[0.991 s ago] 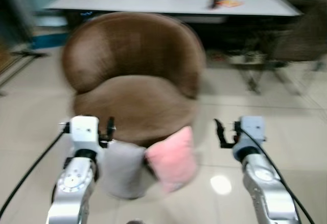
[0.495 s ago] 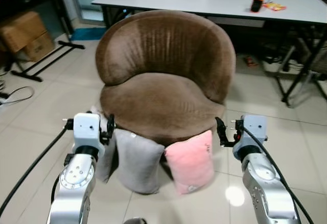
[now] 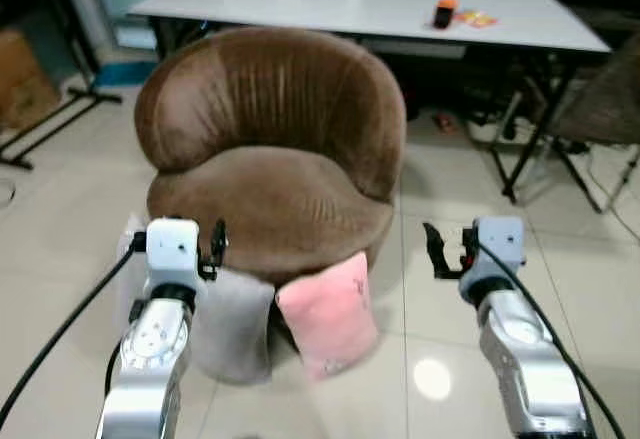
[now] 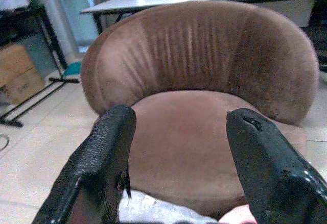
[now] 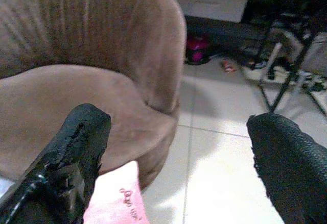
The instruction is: Move the pillow to the sofa from floor
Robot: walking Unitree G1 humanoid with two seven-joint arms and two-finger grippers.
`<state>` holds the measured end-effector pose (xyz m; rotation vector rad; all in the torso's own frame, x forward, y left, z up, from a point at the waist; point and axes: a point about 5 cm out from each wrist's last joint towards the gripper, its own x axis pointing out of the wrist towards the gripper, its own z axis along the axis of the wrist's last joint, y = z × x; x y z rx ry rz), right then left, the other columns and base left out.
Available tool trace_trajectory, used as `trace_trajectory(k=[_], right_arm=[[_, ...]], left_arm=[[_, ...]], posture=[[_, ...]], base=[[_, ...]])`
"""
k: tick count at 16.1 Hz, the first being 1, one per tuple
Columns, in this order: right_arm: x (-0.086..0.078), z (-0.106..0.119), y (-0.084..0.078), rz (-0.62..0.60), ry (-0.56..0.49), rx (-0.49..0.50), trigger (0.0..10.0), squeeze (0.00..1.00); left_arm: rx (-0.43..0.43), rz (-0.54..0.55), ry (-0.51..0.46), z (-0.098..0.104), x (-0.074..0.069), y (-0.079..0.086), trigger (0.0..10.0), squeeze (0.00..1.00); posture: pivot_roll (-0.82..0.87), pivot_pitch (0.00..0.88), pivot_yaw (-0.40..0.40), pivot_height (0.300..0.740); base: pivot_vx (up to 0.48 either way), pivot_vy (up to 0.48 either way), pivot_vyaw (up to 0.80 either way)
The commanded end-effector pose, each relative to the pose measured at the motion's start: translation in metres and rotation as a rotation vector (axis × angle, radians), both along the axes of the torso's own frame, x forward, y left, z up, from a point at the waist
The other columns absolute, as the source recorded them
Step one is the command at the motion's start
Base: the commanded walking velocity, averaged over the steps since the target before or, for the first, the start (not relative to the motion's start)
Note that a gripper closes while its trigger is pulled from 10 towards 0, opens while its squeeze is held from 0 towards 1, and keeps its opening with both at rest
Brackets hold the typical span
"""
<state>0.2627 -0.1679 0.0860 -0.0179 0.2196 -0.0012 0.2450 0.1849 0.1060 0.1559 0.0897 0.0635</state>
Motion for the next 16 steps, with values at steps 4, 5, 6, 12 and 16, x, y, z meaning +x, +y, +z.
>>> trace_trajectory(k=[4, 5, 6, 12, 16], right_arm=[[0.0001, 0.0037, 0.001, 0.036, -0.007, -0.034, 10.0, 0.0], [-0.0012, 0.0043, 0.0025, 0.047, -0.012, -0.027, 10.0, 0.0], [-0.0018, 0.0046, 0.0035, 0.051, -0.014, -0.028, 10.0, 0.0], [-0.0017, 0.0023, 0.0013, 0.014, -0.003, -0.012, 10.0, 0.0], [-0.0013, 0.0023, 0.0002, -0.012, -0.011, 0.008, 10.0, 0.0]], left_arm=[[-0.026, 0.041, -0.002, -0.0015, 0.0017, 0.0029, 10.0, 0.0], [-0.032, 0.027, -0.011, -0.0013, 0.0021, 0.0022, 10.0, 0.0], [-0.034, 0.023, -0.014, -0.0011, 0.002, 0.0021, 10.0, 0.0], [-0.037, 0.006, -0.013, -0.0034, 0.0001, 0.0015, 10.0, 0.0], [-0.03, -0.006, -0.014, -0.0032, 0.0003, 0.002, 10.0, 0.0]], posture=[[-0.1, 0.0, -0.01, 0.74], [-0.1, 0.0, -0.009, 0.74], [-0.1, 0.0, -0.01, 0.74], [-0.1, 0.0, -0.012, 0.74], [-0.09, 0.0, -0.01, 0.74]], base=[[0.0, -0.12, 0.0], [0.0, 0.0, 0.63], [0.247, 0.0, 0.8], [0.349, 0.0, 0.27], [0.389, 0.0, 0.0]])
